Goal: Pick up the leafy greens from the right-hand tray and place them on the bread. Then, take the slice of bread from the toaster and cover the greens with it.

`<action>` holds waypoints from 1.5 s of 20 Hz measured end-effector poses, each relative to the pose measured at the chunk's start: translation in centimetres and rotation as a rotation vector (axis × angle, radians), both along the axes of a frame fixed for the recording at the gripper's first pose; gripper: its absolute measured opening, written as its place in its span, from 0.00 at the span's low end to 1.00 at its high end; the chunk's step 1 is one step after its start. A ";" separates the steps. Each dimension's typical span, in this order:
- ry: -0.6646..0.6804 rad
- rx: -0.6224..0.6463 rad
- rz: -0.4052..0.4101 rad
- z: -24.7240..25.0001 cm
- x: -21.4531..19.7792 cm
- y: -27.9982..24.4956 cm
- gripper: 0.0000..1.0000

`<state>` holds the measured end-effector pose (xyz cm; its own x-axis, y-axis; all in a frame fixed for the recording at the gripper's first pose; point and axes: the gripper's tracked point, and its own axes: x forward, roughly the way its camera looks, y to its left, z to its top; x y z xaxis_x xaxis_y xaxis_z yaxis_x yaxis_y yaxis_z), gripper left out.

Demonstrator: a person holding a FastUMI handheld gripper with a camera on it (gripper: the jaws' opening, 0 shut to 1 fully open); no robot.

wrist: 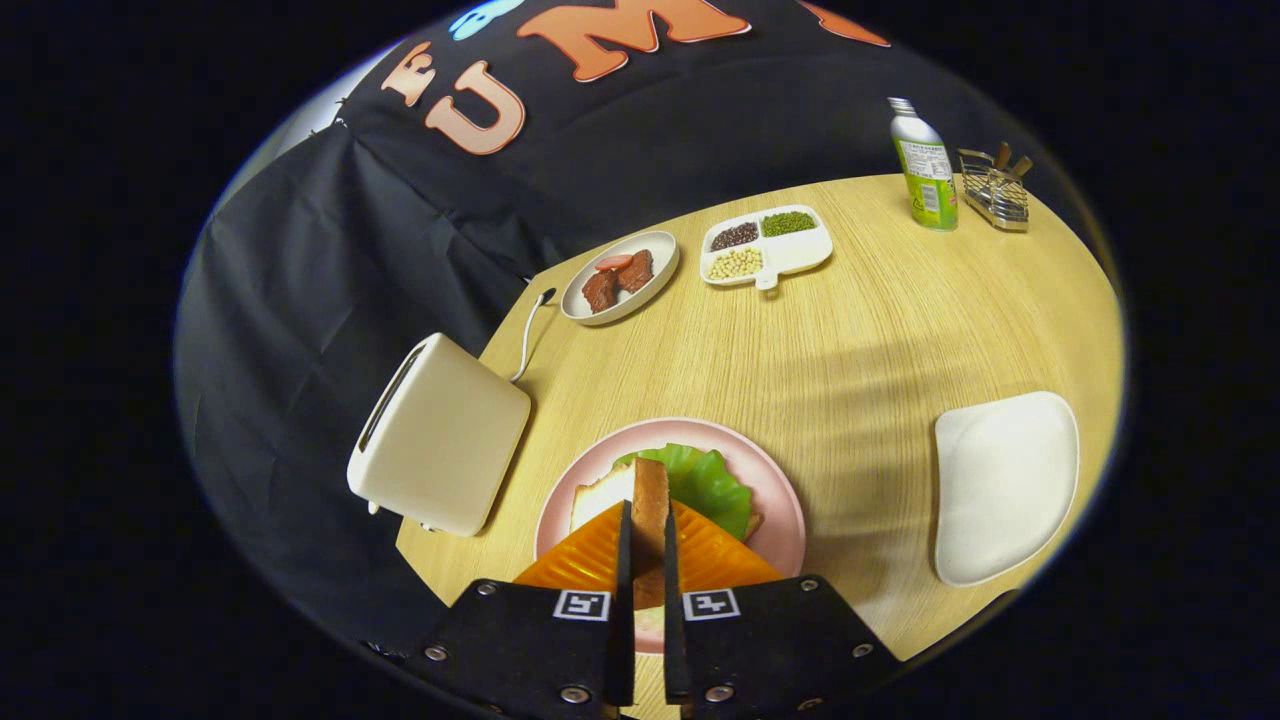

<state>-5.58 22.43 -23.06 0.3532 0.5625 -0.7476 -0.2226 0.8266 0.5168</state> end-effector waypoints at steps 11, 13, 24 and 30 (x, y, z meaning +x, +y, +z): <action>-0.364 -0.239 0.001 1.0 3.0 -2.1 0.46; -0.433 -0.238 -0.034 2.8 3.6 -2.7 0.51; -0.905 -0.284 -0.283 17.0 5.8 -7.1 0.70; -1.150 -0.325 -0.334 23.0 4.8 -7.9 0.85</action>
<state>-0.81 14.56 -0.10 0.9862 0.1656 0.0028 -0.1649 0.9832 -0.0780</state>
